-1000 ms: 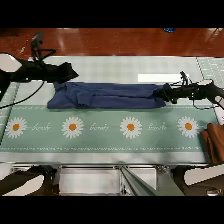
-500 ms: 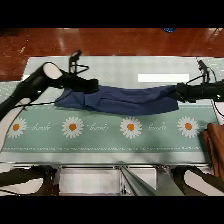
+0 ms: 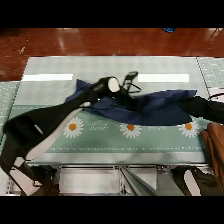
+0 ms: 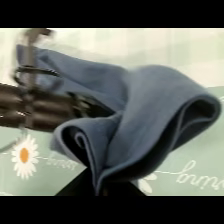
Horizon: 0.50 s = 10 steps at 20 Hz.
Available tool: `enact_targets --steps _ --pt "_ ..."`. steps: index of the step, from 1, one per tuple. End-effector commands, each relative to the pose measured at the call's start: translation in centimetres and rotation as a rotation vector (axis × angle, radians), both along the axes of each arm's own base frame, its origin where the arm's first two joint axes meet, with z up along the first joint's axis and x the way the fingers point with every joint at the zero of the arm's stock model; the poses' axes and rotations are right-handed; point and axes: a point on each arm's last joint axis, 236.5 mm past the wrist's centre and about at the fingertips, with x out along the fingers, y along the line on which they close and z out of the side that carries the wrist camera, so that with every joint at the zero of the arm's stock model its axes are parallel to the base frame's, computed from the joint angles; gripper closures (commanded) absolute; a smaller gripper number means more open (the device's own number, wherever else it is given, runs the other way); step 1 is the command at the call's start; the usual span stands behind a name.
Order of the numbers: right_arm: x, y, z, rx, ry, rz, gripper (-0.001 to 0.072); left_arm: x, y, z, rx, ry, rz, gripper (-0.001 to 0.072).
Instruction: Fold the shirts.
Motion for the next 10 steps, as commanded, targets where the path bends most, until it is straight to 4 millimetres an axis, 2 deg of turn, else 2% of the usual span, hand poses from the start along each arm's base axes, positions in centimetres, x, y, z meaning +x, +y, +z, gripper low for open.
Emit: enact_targets --steps 1,2,3,5,7,8,10 --pt "-1.1 1.0 1.5 0.044 -0.033 -0.005 0.0687 -5.7 -4.9 -0.8 -0.018 0.048 -0.118 0.069" --pt "-1.0 0.9 1.6 0.042 -0.036 -0.008 0.0687 -5.8 -5.2 -0.3 -0.024 0.04 -0.127 0.069" --pt "-0.9 0.9 1.7 0.044 -0.041 -0.012 0.0687 -5.0 -4.9 0.2 -0.03 0.036 -0.122 0.069" --pt "-0.8 0.9 1.8 0.049 -0.046 -0.013 0.0687 -1.5 -2.9 1.3 -0.034 0.042 -0.075 0.0689" --pt "-0.4 1.1 2.2 0.069 -0.061 -0.018 0.0687 3.3 1.2 2.8 -0.033 0.057 0.007 0.069" --pt "0.0 1.4 2.5 0.091 -0.069 -0.007 0.0687 5.9 4.0 3.8 -0.035 0.061 0.057 0.069" --pt "0.9 2.6 3.2 0.167 -0.086 0.038 0.0687 10.3 9.5 7.1 -0.053 0.033 0.155 0.0689"
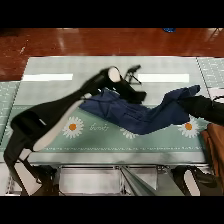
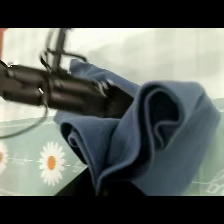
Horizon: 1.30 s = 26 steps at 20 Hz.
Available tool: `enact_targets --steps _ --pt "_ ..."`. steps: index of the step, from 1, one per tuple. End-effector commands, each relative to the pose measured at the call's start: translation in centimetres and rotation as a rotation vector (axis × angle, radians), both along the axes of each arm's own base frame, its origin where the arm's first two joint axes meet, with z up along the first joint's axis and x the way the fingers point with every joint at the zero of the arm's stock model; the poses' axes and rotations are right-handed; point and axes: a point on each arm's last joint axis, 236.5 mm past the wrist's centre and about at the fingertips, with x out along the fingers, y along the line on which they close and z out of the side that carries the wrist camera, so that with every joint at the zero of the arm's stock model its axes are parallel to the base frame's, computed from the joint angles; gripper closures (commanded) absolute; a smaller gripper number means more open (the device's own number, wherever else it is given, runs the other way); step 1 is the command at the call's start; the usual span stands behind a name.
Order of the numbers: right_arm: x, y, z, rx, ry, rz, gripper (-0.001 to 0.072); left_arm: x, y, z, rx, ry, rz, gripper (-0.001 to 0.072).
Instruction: Fold the shirts.
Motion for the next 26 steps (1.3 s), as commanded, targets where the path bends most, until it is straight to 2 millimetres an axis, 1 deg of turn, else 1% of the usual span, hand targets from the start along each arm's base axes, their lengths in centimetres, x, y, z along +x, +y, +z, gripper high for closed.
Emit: enact_targets --steps 1,2,3,4,5,7,8,9,10,12,13,15,17,19,20,22,23,24,25,26 --pt "1.6 1.6 1.4 0.118 -0.042 0.055 0.0687 6.3 9.5 5.2 0.005 -0.044 0.134 0.069" --pt "2.4 1.9 1.6 0.152 -0.049 0.068 0.0687 7.7 12.7 7.2 0.039 -0.108 0.171 0.069" --pt "3.0 2.1 1.6 0.169 -0.051 0.084 0.0687 8.7 16.0 9.3 0.084 -0.179 0.208 0.069" --pt "3.6 2.6 1.3 0.162 -0.042 0.103 0.0687 9.2 19.4 11.7 0.128 -0.249 0.253 0.069" --pt "4.3 3.6 1.0 0.15 -0.032 0.138 0.0687 9.0 22.5 14.0 0.162 -0.315 0.298 0.069" --pt "6.2 6.5 0.4 0.131 -0.018 0.207 0.0687 7.2 27.6 17.7 0.217 -0.422 0.381 0.069" --pt "7.5 8.3 0.0 0.123 -0.012 0.236 0.0687 5.7 29.9 19.3 0.238 -0.474 0.424 0.069" --pt "8.6 10.0 -0.5 0.117 -0.002 0.269 0.0687 3.7 31.6 20.3 0.249 -0.513 0.459 0.069" --pt "9.8 12.1 -1.1 0.116 0.013 0.305 0.0687 1.7 32.6 20.8 0.243 -0.539 0.484 0.069" --pt "11.6 16.2 -2.7 0.114 0.049 0.379 0.0687 -2.8 33.1 20.7 0.196 -0.544 0.541 0.069" --pt "12.2 18.2 -3.7 0.112 0.068 0.412 0.0687 -5.1 33.0 20.0 0.163 -0.532 0.565 0.069" --pt "13.5 21.9 -5.9 0.113 0.112 0.46 0.0687 -8.6 33.0 17.7 0.118 -0.485 0.611 0.0689" --pt "14.4 24.7 -7.8 0.111 0.14 0.489 0.0687 -11.4 33.0 14.8 0.092 -0.422 0.645 0.0689" --pt "15.2 26.9 -9.6 0.114 0.171 0.504 0.0687 -13.3 32.4 12.8 0.059 -0.376 0.644 0.0689" --pt "15.6 27.7 -10.4 0.118 0.189 0.503 0.0687 -13.8 32.2 12.0 0.051 -0.36 0.642 0.069" --pt "16.4 29.0 -11.8 0.128 0.216 0.495 0.0686 -14.3 32.2 10.4 0.066 -0.329 0.639 0.0689" --pt "16.5 29.8 -12.2 0.155 0.24 0.491 0.0683 -14.3 32.3 9.7 0.073 -0.314 0.64 0.069" --pt "16.6 30.5 -12.3 0.188 0.255 0.49 0.0613 -14.2 32.3 9.1 0.079 -0.303 0.642 0.0689" --pt "16.3 31.2 -12.4 0.219 0.276 0.497 0.0427 -14.0 32.3 8.5 0.083 -0.293 0.648 0.0689" --pt "15.6 31.6 -12.4 0.23 0.283 0.527 0.0293 -13.9 32.4 7.9 0.089 -0.281 0.652 0.0689"
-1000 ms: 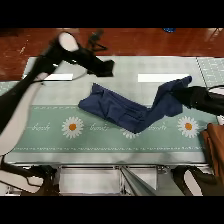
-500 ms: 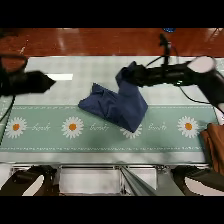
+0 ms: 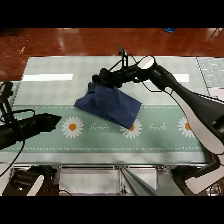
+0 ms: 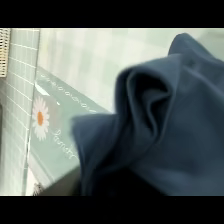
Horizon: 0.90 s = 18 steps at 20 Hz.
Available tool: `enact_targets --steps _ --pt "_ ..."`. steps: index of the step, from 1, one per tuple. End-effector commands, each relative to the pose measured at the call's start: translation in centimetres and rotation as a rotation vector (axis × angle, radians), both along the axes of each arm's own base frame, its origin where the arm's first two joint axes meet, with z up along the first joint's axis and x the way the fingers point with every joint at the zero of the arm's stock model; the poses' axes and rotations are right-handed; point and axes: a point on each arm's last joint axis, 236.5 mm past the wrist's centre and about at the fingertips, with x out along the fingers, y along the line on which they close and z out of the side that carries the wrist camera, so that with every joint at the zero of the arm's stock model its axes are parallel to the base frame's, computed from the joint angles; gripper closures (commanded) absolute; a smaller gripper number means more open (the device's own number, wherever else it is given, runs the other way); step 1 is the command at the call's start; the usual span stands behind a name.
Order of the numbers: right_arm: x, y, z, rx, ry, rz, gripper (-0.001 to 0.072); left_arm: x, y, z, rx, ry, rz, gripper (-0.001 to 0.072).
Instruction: Fold the shirts.
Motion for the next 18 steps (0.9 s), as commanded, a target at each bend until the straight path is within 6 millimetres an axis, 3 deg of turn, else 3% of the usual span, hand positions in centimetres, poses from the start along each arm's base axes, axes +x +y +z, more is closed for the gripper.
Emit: enact_targets --steps 1,3,5,7,9,11,12,14,18 --pt "-1.5 2.1 -0.6 0.049 0.067 0.066 0.0298 -0.1 0.0 -2.4 -0.009 0.049 0.016 0.0689" --pt "-3.1 0.2 0.7 0.048 0.102 0.147 0.0299 0.1 0.0 -2.9 -0.006 0.071 0.019 0.0689" --pt "-4.1 -4.6 2.7 -0.019 0.091 0.214 0.0298 0.5 0.0 -3.0 -0.008 0.068 0.027 0.0689" --pt "-3.7 -11.9 4.4 -0.236 0.008 0.166 0.0298 0.7 0.0 -2.8 -0.01 0.057 0.031 0.0689" --pt "-3.1 -21.1 5.6 -0.514 -0.076 -0.012 0.0298 0.7 0.0 -2.8 -0.01 0.057 0.031 0.0689" --pt "-3.6 -29.4 5.4 -0.708 -0.123 -0.277 0.0299 0.8 0.0 -2.8 -0.01 0.057 0.031 0.0689" --pt "-4.4 -31.8 4.6 -0.726 -0.124 -0.412 0.0299 0.8 0.0 -2.8 -0.01 0.055 0.031 0.0689" --pt "-6.4 -32.8 1.0 -0.646 -0.109 -0.584 0.0299 1.0 0.1 -2.7 -0.012 0.048 0.035 0.0689" --pt "-9.9 -29.0 -7.7 -0.419 0.114 -0.657 0.0299 1.1 0.1 -2.6 -0.014 0.041 0.039 0.0689"
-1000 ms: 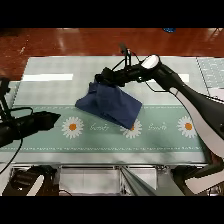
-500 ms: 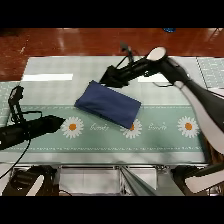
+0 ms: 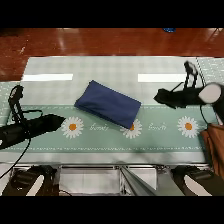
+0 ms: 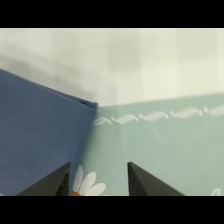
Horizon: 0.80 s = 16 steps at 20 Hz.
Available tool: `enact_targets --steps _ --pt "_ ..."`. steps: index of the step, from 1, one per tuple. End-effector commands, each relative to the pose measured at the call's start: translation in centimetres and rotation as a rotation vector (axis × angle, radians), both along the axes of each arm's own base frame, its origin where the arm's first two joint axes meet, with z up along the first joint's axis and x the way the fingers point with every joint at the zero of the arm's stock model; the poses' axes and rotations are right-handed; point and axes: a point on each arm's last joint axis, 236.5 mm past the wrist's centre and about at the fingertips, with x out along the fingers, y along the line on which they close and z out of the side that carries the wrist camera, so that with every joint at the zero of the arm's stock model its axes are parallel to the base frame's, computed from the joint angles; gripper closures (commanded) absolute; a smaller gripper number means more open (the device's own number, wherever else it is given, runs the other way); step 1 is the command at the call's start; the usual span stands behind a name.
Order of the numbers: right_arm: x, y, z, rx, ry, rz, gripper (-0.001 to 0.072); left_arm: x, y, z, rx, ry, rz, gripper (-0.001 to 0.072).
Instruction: Fold the shirts.
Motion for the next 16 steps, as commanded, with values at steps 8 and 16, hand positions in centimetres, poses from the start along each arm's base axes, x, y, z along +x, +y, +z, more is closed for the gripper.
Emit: enact_targets --steps 8,16 --pt "-2.5 8.3 -9.8 0.475 0.205 -0.031 0.0299 0.1 0.0 0.1 -0.001 -0.006 0.004 0.0689" --pt "-2.0 14.2 -10.2 0.505 0.259 0.158 0.0423 0.2 0.0 0.1 -0.001 -0.006 0.004 0.0689"
